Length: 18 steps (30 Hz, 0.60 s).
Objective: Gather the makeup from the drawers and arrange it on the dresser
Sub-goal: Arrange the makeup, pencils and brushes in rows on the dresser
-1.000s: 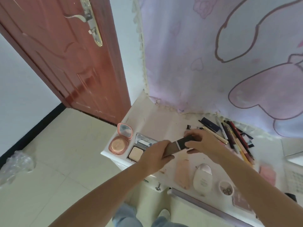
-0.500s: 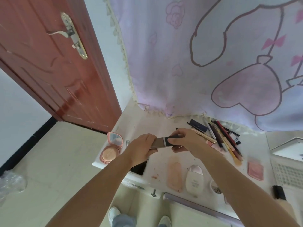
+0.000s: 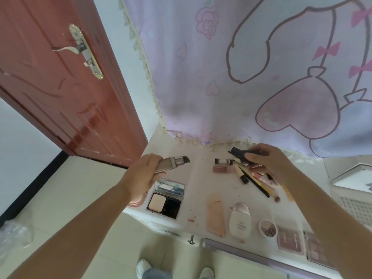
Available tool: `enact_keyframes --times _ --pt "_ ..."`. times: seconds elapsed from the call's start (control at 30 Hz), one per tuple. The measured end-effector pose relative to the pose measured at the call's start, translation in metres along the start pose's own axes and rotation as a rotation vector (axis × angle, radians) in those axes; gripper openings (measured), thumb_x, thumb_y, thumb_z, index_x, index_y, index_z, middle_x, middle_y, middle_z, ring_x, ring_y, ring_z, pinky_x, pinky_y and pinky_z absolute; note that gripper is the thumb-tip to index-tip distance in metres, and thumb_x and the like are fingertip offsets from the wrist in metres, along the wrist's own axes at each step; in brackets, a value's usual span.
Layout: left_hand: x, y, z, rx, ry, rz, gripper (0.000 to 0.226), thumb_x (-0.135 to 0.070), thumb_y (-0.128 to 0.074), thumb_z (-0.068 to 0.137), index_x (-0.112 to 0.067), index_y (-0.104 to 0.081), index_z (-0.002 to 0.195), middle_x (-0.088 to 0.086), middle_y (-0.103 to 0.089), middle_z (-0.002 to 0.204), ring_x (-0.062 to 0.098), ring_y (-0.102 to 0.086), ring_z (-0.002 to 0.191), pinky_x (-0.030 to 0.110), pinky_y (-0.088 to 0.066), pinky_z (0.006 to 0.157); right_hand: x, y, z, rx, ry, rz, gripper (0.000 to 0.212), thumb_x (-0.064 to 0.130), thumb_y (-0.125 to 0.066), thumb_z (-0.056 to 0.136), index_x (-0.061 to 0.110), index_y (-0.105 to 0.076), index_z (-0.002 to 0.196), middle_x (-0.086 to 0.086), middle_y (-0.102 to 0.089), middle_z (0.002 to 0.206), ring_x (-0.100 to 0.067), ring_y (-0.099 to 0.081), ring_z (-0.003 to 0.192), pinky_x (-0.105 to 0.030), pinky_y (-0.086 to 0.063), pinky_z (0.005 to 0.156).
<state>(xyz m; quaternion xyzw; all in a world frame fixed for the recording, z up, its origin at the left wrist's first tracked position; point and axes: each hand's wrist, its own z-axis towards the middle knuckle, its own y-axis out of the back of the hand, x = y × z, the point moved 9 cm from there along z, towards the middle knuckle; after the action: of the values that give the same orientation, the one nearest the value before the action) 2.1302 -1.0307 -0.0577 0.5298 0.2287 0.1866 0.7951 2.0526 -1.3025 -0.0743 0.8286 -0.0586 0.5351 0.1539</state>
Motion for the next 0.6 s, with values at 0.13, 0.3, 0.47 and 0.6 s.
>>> enact_keyframes --times 0.13,0.3,0.47,0.6 --pt "-0.028 -0.009 0.020 0.005 -0.054 -0.001 0.031 -0.039 -0.042 0.081 -0.013 -0.043 0.096 0.005 -0.064 0.073 0.012 -0.053 0.068 0.019 -0.043 0.052 0.015 -0.048 -0.006 0.093 0.103 -0.023 0.008 0.004 -0.063 0.082 0.007 -0.059 0.089 -0.010 -0.064 0.079 -0.012 -0.063 0.054 -0.016 -0.053 0.051" --pt "-0.046 -0.025 0.019 0.023 -0.092 0.002 0.028 -0.037 -0.043 0.078 -0.015 -0.044 0.095 0.002 -0.064 0.073 0.012 -0.059 0.061 0.015 -0.043 0.052 0.008 -0.075 -0.007 0.156 0.088 -0.109 0.006 0.010 -0.064 0.083 0.011 -0.058 0.084 -0.002 -0.062 0.065 -0.013 -0.057 0.054 -0.023 -0.053 0.056" --pt "-0.042 -0.035 0.011 0.037 -0.001 -0.091 0.028 -0.038 -0.043 0.078 -0.016 -0.044 0.096 0.003 -0.065 0.074 0.010 -0.054 0.066 0.018 -0.041 0.063 0.003 -0.078 -0.006 0.121 0.094 -0.182 0.007 0.017 -0.063 0.084 0.013 -0.058 0.085 0.003 -0.061 0.062 -0.010 -0.054 0.051 -0.019 -0.049 0.051" --pt "-0.048 -0.044 0.014 0.147 0.068 -0.187 0.032 -0.035 -0.048 0.082 -0.009 -0.054 0.100 0.006 -0.064 0.082 0.020 -0.062 0.069 0.017 -0.041 0.057 0.002 -0.086 -0.006 0.130 0.130 -0.315 0.011 0.023 -0.061 0.085 0.014 -0.056 0.086 0.004 -0.058 0.063 0.002 -0.052 0.041 -0.009 -0.044 0.044"
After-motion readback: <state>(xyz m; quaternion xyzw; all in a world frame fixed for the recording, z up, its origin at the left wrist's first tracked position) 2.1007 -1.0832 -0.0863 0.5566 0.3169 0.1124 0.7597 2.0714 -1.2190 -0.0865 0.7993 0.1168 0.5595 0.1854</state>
